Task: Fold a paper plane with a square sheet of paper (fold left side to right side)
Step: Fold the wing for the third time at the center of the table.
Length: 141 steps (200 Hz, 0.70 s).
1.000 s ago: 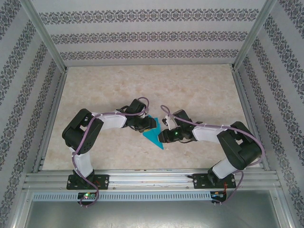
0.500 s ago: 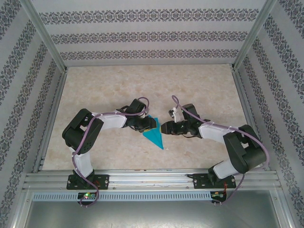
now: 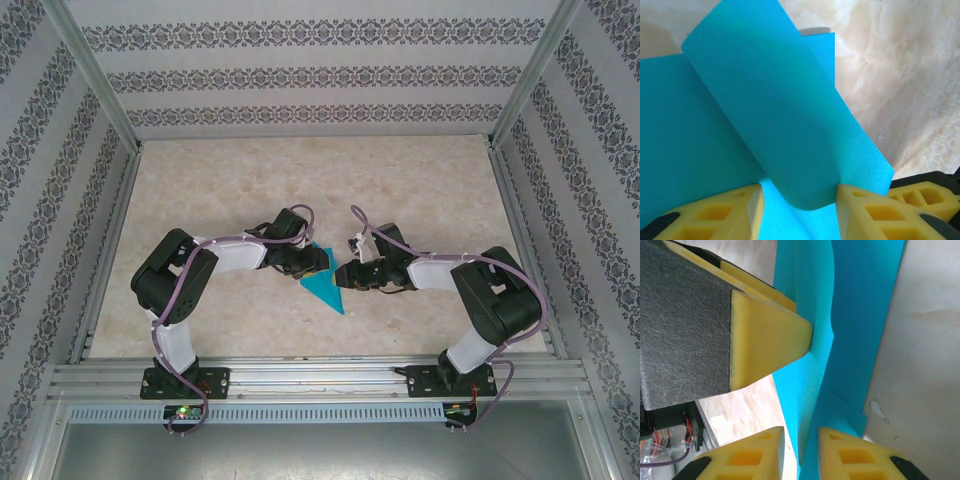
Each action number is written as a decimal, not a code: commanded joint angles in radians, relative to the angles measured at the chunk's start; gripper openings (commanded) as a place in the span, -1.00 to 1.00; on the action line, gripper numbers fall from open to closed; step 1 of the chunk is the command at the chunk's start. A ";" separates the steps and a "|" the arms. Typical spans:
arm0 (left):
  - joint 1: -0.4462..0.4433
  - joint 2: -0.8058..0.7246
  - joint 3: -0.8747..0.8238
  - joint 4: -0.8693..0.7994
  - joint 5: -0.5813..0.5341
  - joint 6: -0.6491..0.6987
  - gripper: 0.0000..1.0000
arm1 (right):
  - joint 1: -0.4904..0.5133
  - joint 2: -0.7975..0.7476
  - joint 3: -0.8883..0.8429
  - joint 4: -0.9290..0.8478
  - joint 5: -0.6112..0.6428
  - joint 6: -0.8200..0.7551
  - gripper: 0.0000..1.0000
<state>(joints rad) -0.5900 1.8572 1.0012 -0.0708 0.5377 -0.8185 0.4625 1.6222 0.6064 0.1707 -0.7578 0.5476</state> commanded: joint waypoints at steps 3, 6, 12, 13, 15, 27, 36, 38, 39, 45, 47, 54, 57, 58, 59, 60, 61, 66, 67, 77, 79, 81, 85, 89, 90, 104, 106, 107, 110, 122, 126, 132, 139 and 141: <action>-0.011 0.039 -0.006 -0.080 -0.052 0.018 -0.12 | 0.005 0.008 0.016 0.021 -0.006 -0.008 -0.53; -0.011 0.039 -0.007 -0.081 -0.052 0.018 -0.12 | 0.005 0.008 0.015 0.021 -0.005 -0.009 -0.53; -0.011 0.039 -0.006 -0.081 -0.052 0.018 -0.11 | 0.005 0.008 0.015 0.021 -0.005 -0.009 -0.52; -0.011 0.039 -0.006 -0.081 -0.052 0.018 -0.11 | 0.005 0.008 0.015 0.021 -0.005 -0.009 -0.52; -0.011 0.039 -0.007 -0.081 -0.052 0.018 -0.12 | 0.005 0.008 0.014 0.020 -0.005 -0.010 -0.53; -0.011 0.038 -0.006 -0.081 -0.053 0.018 -0.12 | 0.005 0.006 0.012 0.018 -0.005 -0.012 -0.53; -0.011 0.037 -0.007 -0.083 -0.054 0.020 -0.11 | 0.005 0.003 0.011 0.017 -0.003 -0.014 -0.53; -0.011 0.037 -0.007 -0.083 -0.053 0.020 -0.11 | 0.003 0.001 0.010 0.017 -0.003 -0.014 -0.53; -0.011 0.037 -0.007 -0.083 -0.053 0.020 -0.12 | 0.004 0.001 0.010 0.016 -0.003 -0.014 -0.53; -0.012 0.038 -0.006 -0.083 -0.054 0.020 -0.12 | 0.004 -0.002 0.009 0.015 -0.004 -0.015 -0.56; -0.011 0.038 -0.007 -0.083 -0.054 0.020 -0.11 | 0.004 -0.002 0.008 0.015 -0.003 -0.015 -0.57; -0.011 0.039 -0.006 -0.085 -0.054 0.019 -0.11 | 0.002 -0.007 0.006 0.013 -0.003 -0.015 -0.60; -0.011 0.038 -0.007 -0.084 -0.055 0.020 -0.12 | 0.002 -0.008 0.006 0.012 -0.003 -0.016 -0.61; -0.011 0.038 -0.006 -0.084 -0.055 0.020 -0.12 | 0.002 -0.009 0.006 0.012 -0.002 -0.016 -0.61; -0.011 0.039 -0.007 -0.084 -0.056 0.019 -0.12 | 0.001 -0.010 0.006 0.012 -0.002 -0.017 -0.62; -0.011 0.038 -0.007 -0.084 -0.055 0.020 -0.12 | 0.002 -0.010 0.006 0.011 -0.002 -0.018 -0.62; -0.011 0.039 -0.006 -0.085 -0.055 0.020 -0.12 | 0.001 -0.011 0.006 0.011 -0.002 -0.018 -0.62; -0.011 0.040 -0.006 -0.085 -0.055 0.019 -0.11 | 0.001 -0.013 0.006 0.009 -0.002 -0.019 -0.65; -0.011 0.040 -0.006 -0.084 -0.055 0.020 -0.11 | 0.001 -0.013 0.006 0.009 -0.001 -0.020 -0.65; -0.011 0.040 -0.007 -0.085 -0.055 0.021 -0.12 | 0.000 -0.016 0.006 0.004 0.002 -0.022 -0.73; -0.012 0.040 -0.006 -0.085 -0.055 0.021 -0.12 | 0.000 -0.016 0.006 0.003 0.003 -0.023 -0.75; -0.011 0.040 -0.007 -0.084 -0.055 0.021 -0.11 | 0.000 -0.016 0.006 0.002 0.003 -0.023 -0.76; -0.011 0.041 -0.007 -0.084 -0.055 0.021 -0.11 | 0.001 -0.015 0.007 0.000 0.005 -0.026 -0.79; -0.011 0.041 -0.007 -0.084 -0.054 0.021 -0.11 | -0.001 -0.013 0.008 -0.003 0.006 -0.027 -0.81; -0.011 0.041 -0.007 -0.084 -0.054 0.022 -0.12 | -0.001 -0.013 0.008 -0.003 0.006 -0.027 -0.82; -0.011 0.039 -0.006 -0.083 -0.053 0.022 -0.12 | 0.001 -0.003 0.013 -0.009 0.009 -0.032 -0.88; -0.011 0.039 -0.006 -0.084 -0.054 0.021 -0.11 | 0.000 -0.001 0.013 -0.009 0.009 -0.032 -0.89; -0.011 0.040 -0.006 -0.084 -0.053 0.021 -0.11 | 0.000 0.000 0.013 -0.009 0.009 -0.033 -0.89; -0.011 0.040 -0.007 -0.084 -0.054 0.021 -0.11 | 0.001 0.003 0.015 -0.010 0.009 -0.033 -0.90; -0.011 0.038 -0.007 -0.087 -0.054 0.023 -0.12 | 0.002 0.015 0.020 -0.014 0.011 -0.034 -0.93; -0.011 0.038 -0.008 -0.086 -0.054 0.024 -0.12 | 0.002 0.018 0.022 -0.015 0.011 -0.034 -0.93; -0.011 0.038 -0.008 -0.086 -0.054 0.024 -0.11 | 0.004 0.022 0.025 -0.017 0.013 -0.037 -0.94; -0.011 0.038 -0.009 -0.085 -0.054 0.025 -0.11 | 0.004 0.026 0.028 -0.022 0.018 -0.038 -0.94; -0.011 0.039 -0.009 -0.084 -0.054 0.024 -0.12 | 0.005 0.027 0.029 -0.024 0.019 -0.039 -0.95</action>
<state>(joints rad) -0.5900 1.8572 1.0012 -0.0715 0.5377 -0.8181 0.4622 1.6264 0.6079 0.1646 -0.7517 0.5373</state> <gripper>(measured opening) 0.443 0.058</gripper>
